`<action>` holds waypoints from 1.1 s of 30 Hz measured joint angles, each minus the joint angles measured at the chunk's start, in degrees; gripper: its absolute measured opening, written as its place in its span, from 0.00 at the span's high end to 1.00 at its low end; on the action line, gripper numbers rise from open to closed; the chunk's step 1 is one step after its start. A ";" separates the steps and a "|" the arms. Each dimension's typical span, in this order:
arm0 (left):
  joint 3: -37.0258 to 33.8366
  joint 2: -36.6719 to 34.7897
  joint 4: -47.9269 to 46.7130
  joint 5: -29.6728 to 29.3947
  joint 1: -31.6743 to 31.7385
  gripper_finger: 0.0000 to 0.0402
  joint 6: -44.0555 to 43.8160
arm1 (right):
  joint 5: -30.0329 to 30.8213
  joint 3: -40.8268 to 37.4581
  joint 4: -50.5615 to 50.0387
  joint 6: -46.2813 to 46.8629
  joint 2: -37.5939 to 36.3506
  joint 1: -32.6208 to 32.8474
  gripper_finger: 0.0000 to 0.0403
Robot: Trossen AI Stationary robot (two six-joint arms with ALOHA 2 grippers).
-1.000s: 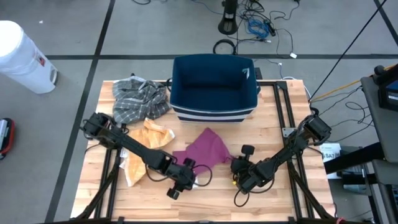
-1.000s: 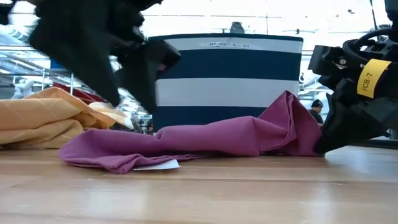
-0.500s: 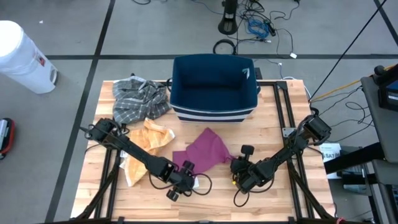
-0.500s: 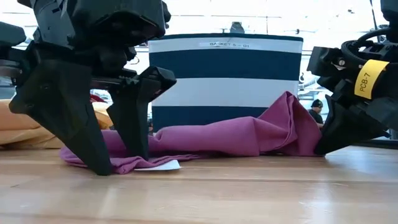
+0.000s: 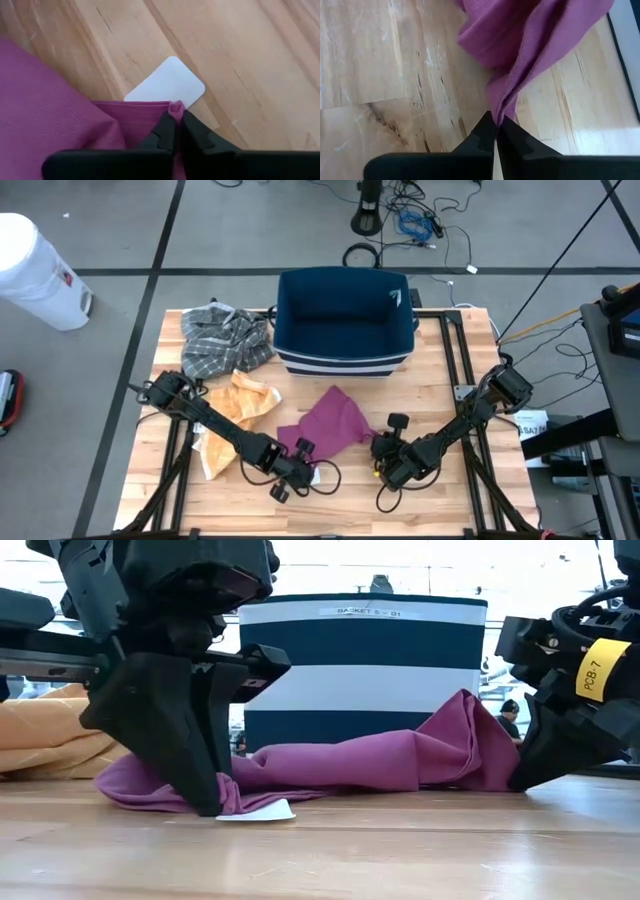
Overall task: Fold towel
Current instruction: Fold the purple towel
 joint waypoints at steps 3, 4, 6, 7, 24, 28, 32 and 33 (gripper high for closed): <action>-0.04 -0.92 -1.49 -2.77 -0.81 0.98 1.73 | -1.49 0.00 -1.54 -1.17 -0.98 0.00 1.00; -0.12 -1.64 -2.71 -3.73 -1.12 0.99 2.78 | -2.55 0.00 -2.46 -1.47 -1.82 0.00 1.00; -0.26 -3.99 -5.94 -5.25 -1.65 0.99 4.61 | -3.92 0.00 -5.15 -1.46 -4.00 0.31 1.00; -0.26 -5.57 -7.18 -5.95 -1.91 0.99 5.56 | -4.47 0.00 -6.28 -1.45 -5.43 0.50 1.00; -0.13 -44.52 -17.97 -11.17 1.94 1.00 18.99 | -9.24 0.02 -11.78 -6.27 -38.84 0.96 1.00; -0.11 -49.30 -18.68 -11.18 3.09 1.00 19.51 | -10.22 0.02 -16.27 -5.93 -43.24 0.88 1.00; -0.13 -50.06 -20.56 -11.14 6.27 1.00 22.00 | -10.16 0.02 -19.13 -6.51 -45.82 -0.05 1.00; -0.13 -49.98 -21.56 -11.13 7.54 1.00 22.31 | -9.99 0.02 -19.88 -6.58 -46.22 -0.40 1.00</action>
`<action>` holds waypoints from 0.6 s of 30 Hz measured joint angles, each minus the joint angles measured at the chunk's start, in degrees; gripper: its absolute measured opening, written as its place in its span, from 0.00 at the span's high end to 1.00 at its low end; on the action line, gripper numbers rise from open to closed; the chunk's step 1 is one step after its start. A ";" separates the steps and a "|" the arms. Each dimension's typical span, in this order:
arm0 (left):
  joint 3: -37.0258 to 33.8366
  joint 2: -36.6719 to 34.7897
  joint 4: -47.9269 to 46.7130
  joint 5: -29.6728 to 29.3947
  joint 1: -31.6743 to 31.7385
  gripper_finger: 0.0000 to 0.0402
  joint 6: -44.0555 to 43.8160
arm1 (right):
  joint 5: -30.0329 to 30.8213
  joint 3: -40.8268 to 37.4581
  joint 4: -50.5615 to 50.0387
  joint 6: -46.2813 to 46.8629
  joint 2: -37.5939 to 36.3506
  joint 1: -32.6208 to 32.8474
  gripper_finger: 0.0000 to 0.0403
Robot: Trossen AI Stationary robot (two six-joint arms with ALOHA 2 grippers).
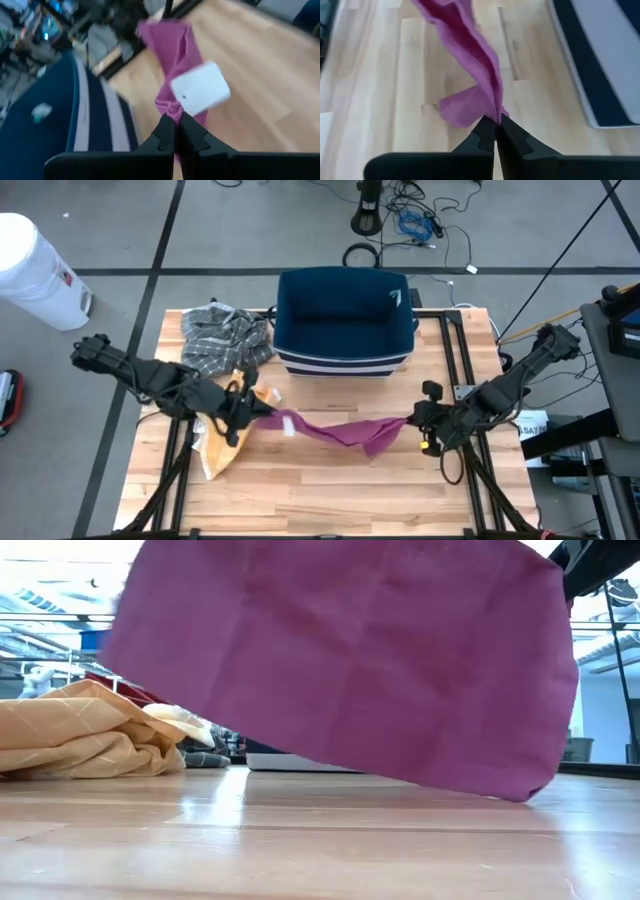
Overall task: Fold towel
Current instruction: Fold the purple towel
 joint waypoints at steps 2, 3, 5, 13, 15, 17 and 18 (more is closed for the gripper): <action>0.02 0.76 -1.73 0.12 2.84 1.00 0.20 | 0.72 0.00 -2.11 0.11 -0.41 -0.72 1.00; 0.02 1.33 -2.46 0.59 4.52 1.00 0.64 | 1.04 0.00 -3.16 0.22 -0.45 -0.94 1.00; 0.00 2.43 -3.24 2.31 7.61 1.00 1.68 | 1.23 0.00 -4.96 -0.11 -0.42 -1.69 1.00; 0.00 1.95 6.07 5.93 15.60 1.00 7.47 | 8.50 1.41 -6.67 -6.77 -0.44 -2.87 1.00; 0.04 1.81 6.82 6.57 15.93 1.00 7.42 | 10.15 2.50 -6.98 -8.43 -0.47 -2.83 1.00; 0.04 1.86 5.77 6.75 15.33 1.00 6.86 | 10.82 3.34 -6.94 -9.88 -0.49 -2.52 1.00; 0.04 1.90 4.83 7.04 14.67 1.00 6.10 | 10.80 3.50 -6.69 -10.74 -0.49 -2.18 1.00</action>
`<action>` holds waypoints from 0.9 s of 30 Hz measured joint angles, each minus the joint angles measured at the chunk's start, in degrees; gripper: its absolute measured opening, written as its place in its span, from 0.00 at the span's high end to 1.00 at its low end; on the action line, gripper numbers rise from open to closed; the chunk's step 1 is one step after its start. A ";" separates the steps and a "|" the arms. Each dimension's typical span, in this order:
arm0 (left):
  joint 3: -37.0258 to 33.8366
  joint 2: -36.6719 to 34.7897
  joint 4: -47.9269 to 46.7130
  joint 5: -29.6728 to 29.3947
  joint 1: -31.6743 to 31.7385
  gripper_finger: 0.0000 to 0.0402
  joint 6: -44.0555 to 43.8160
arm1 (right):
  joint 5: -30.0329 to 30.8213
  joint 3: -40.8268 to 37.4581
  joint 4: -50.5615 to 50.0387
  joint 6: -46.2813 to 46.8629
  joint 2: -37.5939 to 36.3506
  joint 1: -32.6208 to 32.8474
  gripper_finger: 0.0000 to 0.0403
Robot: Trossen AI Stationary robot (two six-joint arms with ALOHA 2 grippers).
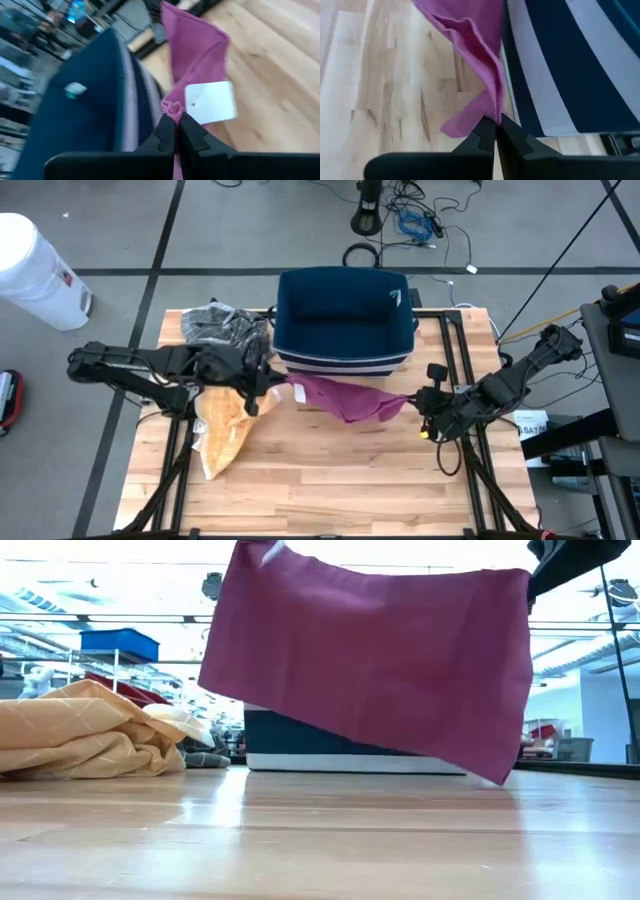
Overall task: Fold towel
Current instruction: Fold the purple towel
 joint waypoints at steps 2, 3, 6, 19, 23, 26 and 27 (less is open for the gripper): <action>0.00 0.07 -1.36 0.70 -1.84 1.00 -1.52 | -1.15 0.00 0.98 -1.34 0.00 0.85 1.00; 0.00 0.11 -2.16 1.15 -2.81 1.00 -2.32 | -2.65 0.00 1.46 -1.37 0.02 1.08 1.00; 0.00 0.87 -6.63 5.20 -5.48 1.00 -6.50 | -10.48 0.00 2.41 -0.15 0.30 1.26 1.00; -19.56 12.80 8.72 15.71 -10.15 1.00 -19.36 | -29.28 -9.70 20.48 4.83 9.51 3.27 1.00; -23.84 14.56 16.13 17.65 -11.46 1.00 -23.03 | -32.39 -12.91 26.20 7.95 13.49 4.58 1.00; -24.30 14.68 17.69 18.01 -13.30 1.00 -24.32 | -32.48 -13.29 28.41 9.59 16.45 6.03 1.00; -24.30 14.66 18.27 18.01 -13.92 0.99 -24.70 | -32.48 -13.29 29.89 9.68 17.29 6.49 1.00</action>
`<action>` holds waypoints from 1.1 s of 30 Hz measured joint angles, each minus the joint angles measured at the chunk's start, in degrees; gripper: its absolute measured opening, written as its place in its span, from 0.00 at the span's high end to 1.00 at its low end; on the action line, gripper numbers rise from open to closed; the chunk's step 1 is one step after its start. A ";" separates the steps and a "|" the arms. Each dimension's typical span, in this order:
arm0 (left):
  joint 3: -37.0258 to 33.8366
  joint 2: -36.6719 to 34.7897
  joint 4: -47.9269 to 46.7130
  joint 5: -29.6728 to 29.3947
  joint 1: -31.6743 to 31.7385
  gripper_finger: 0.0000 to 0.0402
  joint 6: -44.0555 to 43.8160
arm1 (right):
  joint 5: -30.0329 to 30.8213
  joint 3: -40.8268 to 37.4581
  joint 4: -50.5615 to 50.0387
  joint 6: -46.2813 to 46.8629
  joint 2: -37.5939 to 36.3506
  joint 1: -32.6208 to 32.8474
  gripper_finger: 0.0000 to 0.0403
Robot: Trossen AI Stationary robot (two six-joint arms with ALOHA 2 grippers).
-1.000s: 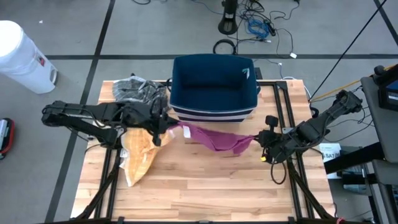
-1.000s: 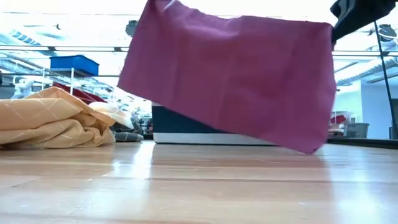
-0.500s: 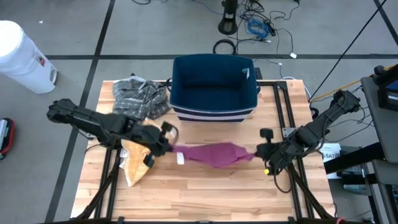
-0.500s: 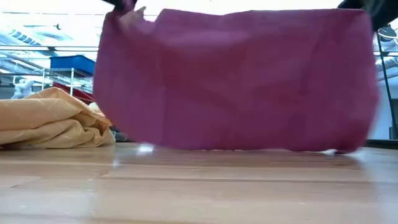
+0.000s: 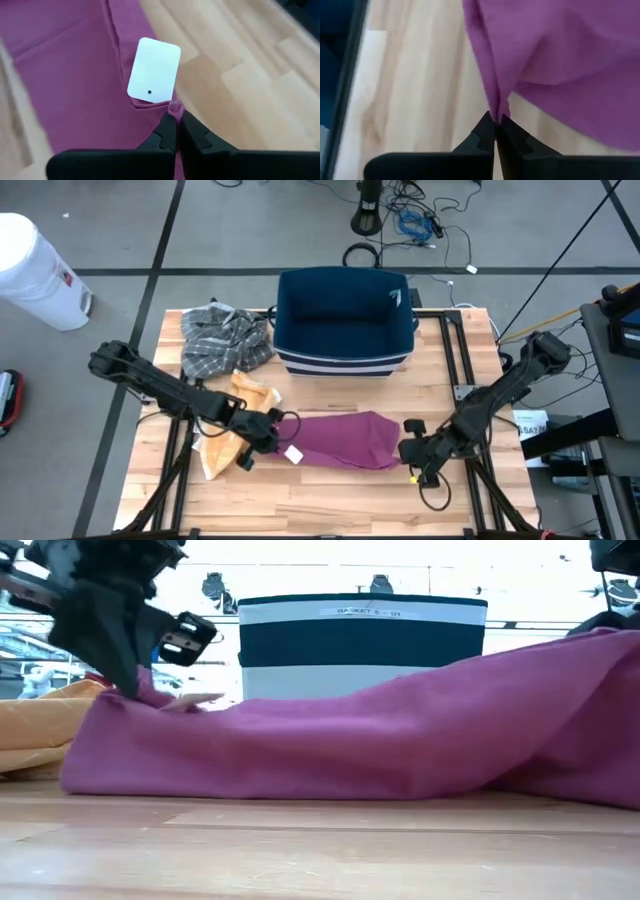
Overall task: Fold towel
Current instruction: Fold the purple towel
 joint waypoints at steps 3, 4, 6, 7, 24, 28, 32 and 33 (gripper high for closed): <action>0.00 0.01 0.15 0.05 -1.70 0.99 -1.30 | 0.11 0.02 3.91 -0.32 1.98 0.82 1.00; 0.00 0.01 0.09 0.06 -2.17 0.99 -1.90 | 0.10 0.02 5.48 -0.50 2.57 0.93 1.00; 0.00 -0.02 -0.32 0.08 -3.00 0.98 -3.88 | 0.26 0.02 8.16 -0.50 3.54 1.22 0.98; 0.00 0.01 -0.47 0.08 -3.27 0.98 -4.90 | 0.34 0.02 9.19 -0.49 4.04 1.50 0.96; 0.00 -0.02 -0.57 -0.57 -6.68 0.75 -12.40 | 15.35 0.20 -0.78 10.81 4.54 3.56 0.54; 0.00 -0.02 -0.71 1.24 -6.70 0.72 -15.55 | 16.55 0.26 -0.32 8.99 4.66 1.21 0.58; 0.00 -0.02 -1.51 3.74 -6.68 0.71 -18.43 | 13.51 0.26 -0.39 7.64 4.66 -0.62 0.61; 0.01 -0.02 -1.96 4.62 -6.69 0.71 -19.30 | 12.71 0.26 -0.47 7.57 4.66 -0.90 0.62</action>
